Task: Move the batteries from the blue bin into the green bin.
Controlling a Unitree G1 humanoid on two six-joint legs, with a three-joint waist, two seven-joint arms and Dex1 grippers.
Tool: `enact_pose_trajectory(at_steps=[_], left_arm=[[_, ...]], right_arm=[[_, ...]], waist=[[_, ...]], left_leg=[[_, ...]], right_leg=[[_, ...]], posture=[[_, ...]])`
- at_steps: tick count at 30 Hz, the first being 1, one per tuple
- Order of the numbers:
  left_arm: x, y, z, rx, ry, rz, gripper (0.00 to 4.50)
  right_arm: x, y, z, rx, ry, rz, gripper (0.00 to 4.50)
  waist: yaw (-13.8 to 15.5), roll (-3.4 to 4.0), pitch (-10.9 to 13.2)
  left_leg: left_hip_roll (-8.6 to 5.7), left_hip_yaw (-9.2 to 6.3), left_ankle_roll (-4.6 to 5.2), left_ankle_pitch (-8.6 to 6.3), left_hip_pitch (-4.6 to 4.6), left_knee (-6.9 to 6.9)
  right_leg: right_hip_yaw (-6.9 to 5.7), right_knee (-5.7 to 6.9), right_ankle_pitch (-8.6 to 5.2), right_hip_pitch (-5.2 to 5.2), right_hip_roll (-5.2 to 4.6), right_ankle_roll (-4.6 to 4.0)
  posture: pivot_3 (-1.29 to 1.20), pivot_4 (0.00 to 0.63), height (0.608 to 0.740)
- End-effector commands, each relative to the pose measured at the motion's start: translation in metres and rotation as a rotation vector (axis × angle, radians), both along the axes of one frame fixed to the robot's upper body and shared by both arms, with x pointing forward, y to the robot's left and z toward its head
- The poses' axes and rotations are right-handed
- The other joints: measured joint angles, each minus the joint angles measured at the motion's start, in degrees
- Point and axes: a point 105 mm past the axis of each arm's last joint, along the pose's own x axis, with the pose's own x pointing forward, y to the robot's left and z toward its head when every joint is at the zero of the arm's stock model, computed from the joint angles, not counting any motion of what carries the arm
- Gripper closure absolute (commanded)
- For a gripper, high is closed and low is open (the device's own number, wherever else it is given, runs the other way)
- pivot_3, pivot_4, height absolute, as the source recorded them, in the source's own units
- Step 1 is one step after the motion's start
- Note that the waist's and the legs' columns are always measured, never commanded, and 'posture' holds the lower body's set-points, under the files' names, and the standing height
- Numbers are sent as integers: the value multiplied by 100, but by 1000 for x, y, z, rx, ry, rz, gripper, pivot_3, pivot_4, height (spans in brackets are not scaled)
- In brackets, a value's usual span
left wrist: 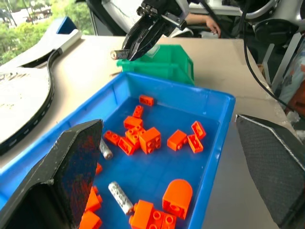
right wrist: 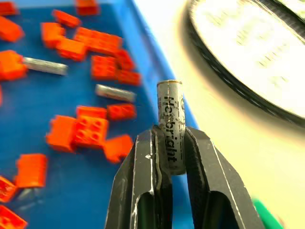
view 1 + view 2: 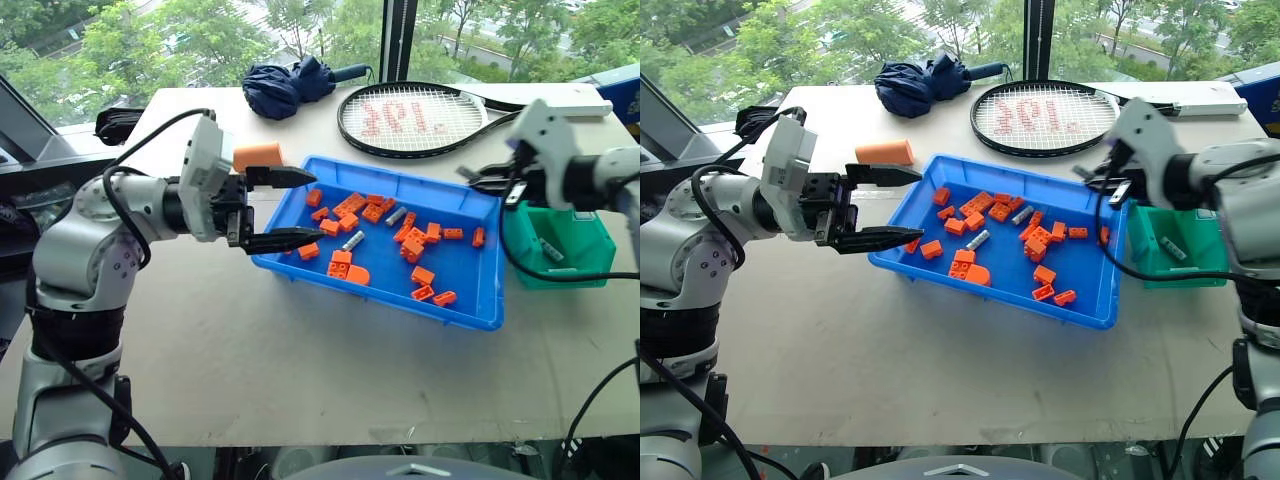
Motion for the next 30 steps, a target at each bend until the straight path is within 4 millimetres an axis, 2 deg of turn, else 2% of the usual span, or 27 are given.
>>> enact_pose_trajectory(at_steps=[1, 7, 13, 15, 17, 21, 23, 25, 30], left_arm=[[-1, -7, 6, 4, -27, -31, 0], [7, -13, 11, -4, -46, -31, 0], [8, -15, 11, 1, -53, -44, 0], [9, -13, 10, 7, -57, -37, 0], [9, -13, 10, 13, -62, -33, 0], [8, -11, 9, 16, -65, -38, 0], [9, -9, 7, 27, -67, -32, 0], [10, -6, 5, 35, -67, -22, 0], [12, 5, 1, 52, -54, 20, 0]], right_arm=[[-15, -46, 11, 13, -73, -184, 4453], [-21, -88, -22, -2, -15, -394, 4453], [-22, -87, -36, 34, 15, -393, 4453], [-23, -88, -38, 40, 24, -393, 3522], [-24, -89, -38, 38, 27, -396, 2778], [-23, -91, -32, 29, -7, -396, 768], [-22, -86, -26, 37, -33, -365, 45], [-23, -73, -22, 46, -37, -287, 45], [-21, -17, -11, 139, -37, -37, 45]], waist=[[2, 0, 0], [-46, 2, -1], [-24, 2, 0], [-19, 2, 0], [-13, 2, 0], [-10, 2, 0], [-11, 2, 0], [-14, 2, 0], [-49, 2, 0]], left_leg=[[0, 2, 0, 0, 0, 0], [3, 35, 1, 0, 17, -1], [3, 42, 2, 0, 17, 0], [3, 41, 2, 0, 16, 0], [3, 41, 2, 0, 17, 0], [3, 41, 2, 0, 16, 0], [3, 41, 2, 0, 16, 0], [3, 41, 2, 0, 16, 0], [5, 42, 2, 0, 17, -1]], right_leg=[[2, 0, 0, 1, 0, 0], [32, 16, 0, -1, 2, 1], [39, 12, 1, -1, 2, 1], [38, 12, 1, -1, 3, 1], [38, 11, 1, -1, 3, 2], [38, 10, 1, -1, 3, 2], [38, 10, 1, -1, 3, 2], [38, 10, 1, -1, 3, 2], [40, 11, 1, -1, 5, 2]], posture=[[0, 150, 740], [0, 150, 740], [0, 150, 740], [0, 150, 740], [0, 150, 740], [0, 150, 740], [0, 150, 740], [0, 150, 740], [0, 150, 740]])
